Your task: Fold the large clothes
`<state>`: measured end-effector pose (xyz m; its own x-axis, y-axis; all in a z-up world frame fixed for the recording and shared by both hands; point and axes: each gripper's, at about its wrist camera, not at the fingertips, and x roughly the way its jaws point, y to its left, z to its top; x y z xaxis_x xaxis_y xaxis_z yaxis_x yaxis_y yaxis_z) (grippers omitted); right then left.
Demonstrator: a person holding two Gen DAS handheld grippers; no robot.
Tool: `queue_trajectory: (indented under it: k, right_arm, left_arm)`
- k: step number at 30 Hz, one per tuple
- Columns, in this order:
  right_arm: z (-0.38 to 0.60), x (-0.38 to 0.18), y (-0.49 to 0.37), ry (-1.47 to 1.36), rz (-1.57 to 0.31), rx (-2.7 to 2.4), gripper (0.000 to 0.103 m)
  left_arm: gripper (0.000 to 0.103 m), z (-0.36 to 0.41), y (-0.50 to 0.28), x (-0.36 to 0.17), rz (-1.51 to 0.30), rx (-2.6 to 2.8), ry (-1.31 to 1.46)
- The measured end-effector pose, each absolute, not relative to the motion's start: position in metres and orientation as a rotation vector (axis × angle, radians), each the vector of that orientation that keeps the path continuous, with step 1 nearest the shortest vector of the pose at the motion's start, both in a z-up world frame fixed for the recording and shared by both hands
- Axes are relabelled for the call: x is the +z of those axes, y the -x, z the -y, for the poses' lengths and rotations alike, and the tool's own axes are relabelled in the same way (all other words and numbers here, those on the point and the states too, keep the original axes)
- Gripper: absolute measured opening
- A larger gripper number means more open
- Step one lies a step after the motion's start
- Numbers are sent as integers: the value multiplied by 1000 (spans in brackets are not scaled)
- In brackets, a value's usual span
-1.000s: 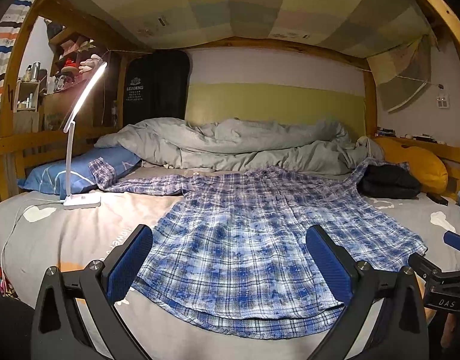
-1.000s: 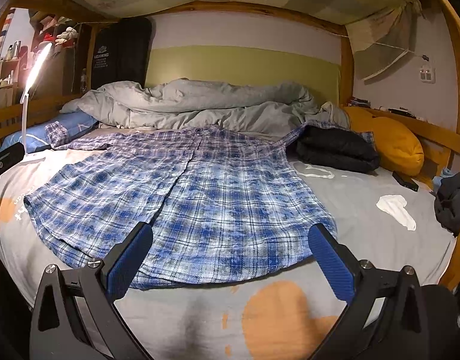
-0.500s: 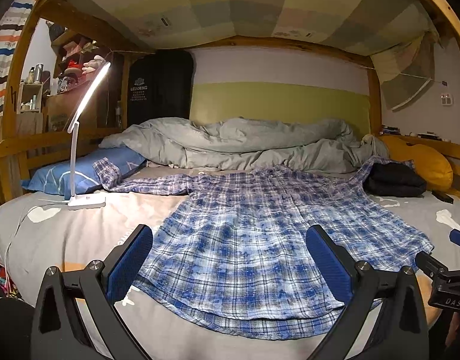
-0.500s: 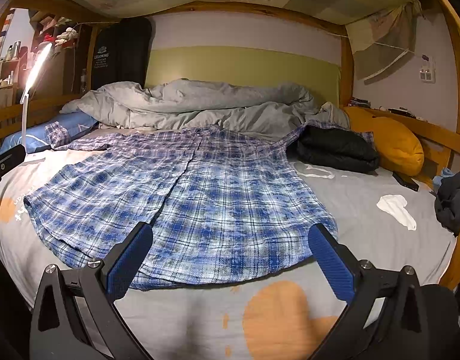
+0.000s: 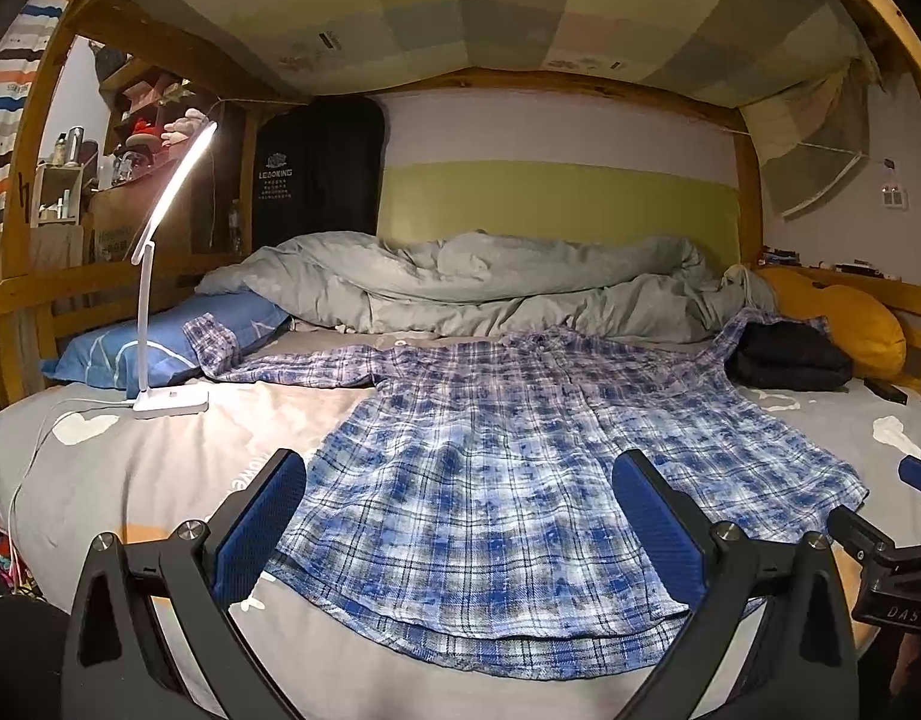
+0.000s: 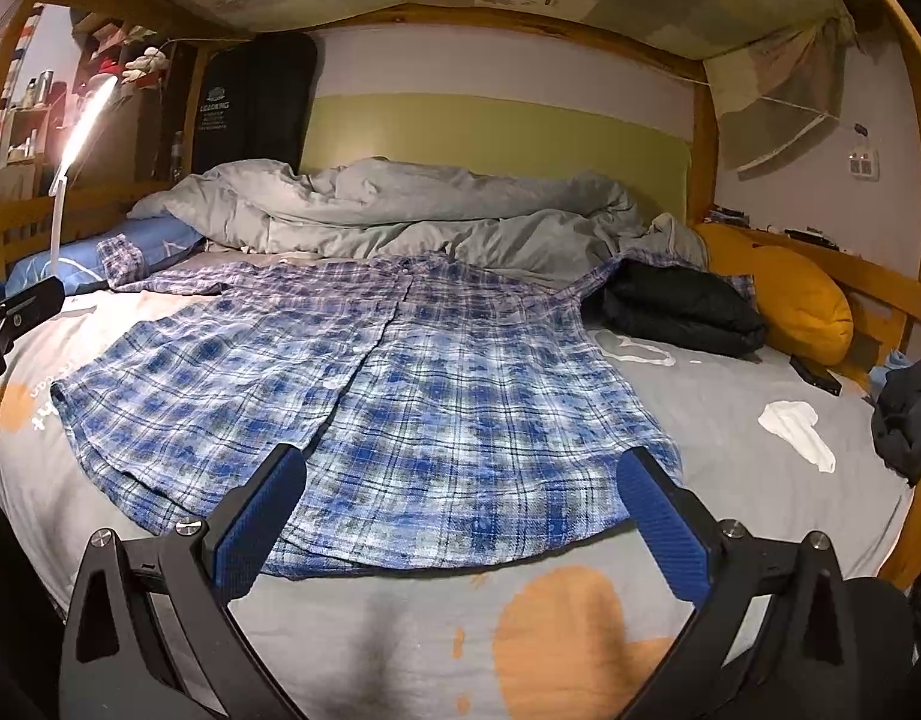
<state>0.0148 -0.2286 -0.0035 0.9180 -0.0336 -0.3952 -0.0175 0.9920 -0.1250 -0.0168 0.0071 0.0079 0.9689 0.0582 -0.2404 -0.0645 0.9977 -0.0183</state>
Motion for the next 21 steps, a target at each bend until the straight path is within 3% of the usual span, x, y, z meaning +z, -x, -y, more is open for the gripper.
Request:
queue_trajectory:
  k: [13,21]
  right_arm:
    - [236,-8,-19,103,-436,-9,103]
    - [261,-46,-42,-69,-654,52,103]
  left_arm:
    - [103,-12,8,-7,-286,62,29]
    - [103,-34,-7,-50,-502,16,150]
